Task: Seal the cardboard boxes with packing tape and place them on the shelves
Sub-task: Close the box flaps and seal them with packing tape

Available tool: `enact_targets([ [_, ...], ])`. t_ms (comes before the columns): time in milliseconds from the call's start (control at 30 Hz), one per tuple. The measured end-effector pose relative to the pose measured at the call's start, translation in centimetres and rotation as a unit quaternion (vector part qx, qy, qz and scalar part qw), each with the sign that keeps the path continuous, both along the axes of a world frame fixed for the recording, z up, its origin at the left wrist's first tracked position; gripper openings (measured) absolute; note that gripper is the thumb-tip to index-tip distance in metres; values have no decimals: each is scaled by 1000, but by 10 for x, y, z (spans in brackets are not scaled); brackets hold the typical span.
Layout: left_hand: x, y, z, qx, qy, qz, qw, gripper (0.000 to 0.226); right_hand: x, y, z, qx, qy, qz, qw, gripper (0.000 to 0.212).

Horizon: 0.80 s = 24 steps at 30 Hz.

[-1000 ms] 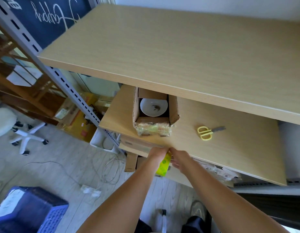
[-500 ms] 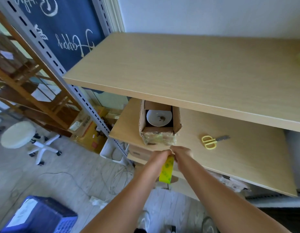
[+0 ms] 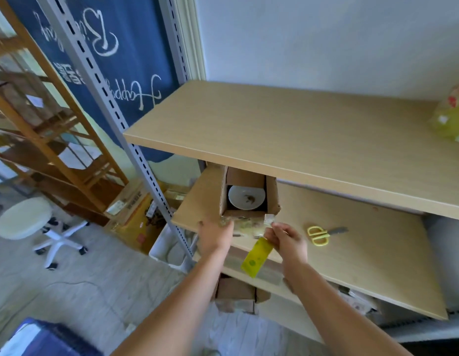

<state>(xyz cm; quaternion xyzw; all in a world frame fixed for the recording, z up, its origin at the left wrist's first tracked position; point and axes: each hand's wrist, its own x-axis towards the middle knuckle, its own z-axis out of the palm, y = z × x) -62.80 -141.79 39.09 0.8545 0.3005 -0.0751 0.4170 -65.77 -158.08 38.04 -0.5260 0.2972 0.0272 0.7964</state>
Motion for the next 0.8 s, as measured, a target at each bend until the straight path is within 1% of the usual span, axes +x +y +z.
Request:
enact_targets([
  [33,6,1,4,-11,-11,-26,1000,76,-1,-2,3,-2,-10,7,1000,6],
  [67,12,-1,5,-39,-3,-44,998,75,-3,-4,7,-6,-18,15,1000,7],
  [100,16,-3,6,-59,8,-62,996,69,-4,-7,10,-12,-24,26,999,9],
  [133,17,-9,9,-72,15,-73,995,58,-6,-9,12,-16,-30,36,999,11],
  [200,14,-24,12,-67,1,-103,992,31,-10,-15,19,-9,-39,50,998,12],
  [233,11,-34,13,-76,4,-141,987,23,-11,-18,21,5,-42,51,998,13],
  [300,0,-56,14,-137,37,-206,968,20,-13,-22,25,43,-50,53,996,20],
  [333,-4,-64,11,-177,52,-209,960,18,-13,-24,27,58,-57,56,995,23],
  [367,-5,-68,8,-205,47,-189,959,20,-13,-26,28,66,-62,60,994,23],
  [400,-2,-69,5,-209,26,-157,965,24,-12,-30,29,67,-67,63,994,22],
  [433,2,-65,4,-185,-3,-138,973,26,-12,-33,31,67,-73,63,993,21],
  [533,28,-44,9,-54,-71,-120,989,35,-12,-45,33,82,-66,45,993,16],
  [600,55,-30,13,-13,-96,-131,987,53,-16,-52,35,75,-62,50,994,16],
  [667,85,-20,21,30,-109,-171,979,70,-20,-56,37,61,-59,62,994,16],
  [700,100,-17,24,61,-107,-198,973,72,-22,-57,38,59,-54,61,995,15],
  [800,137,-13,24,181,-70,-308,931,62,-27,-59,39,59,-35,55,996,11],
])
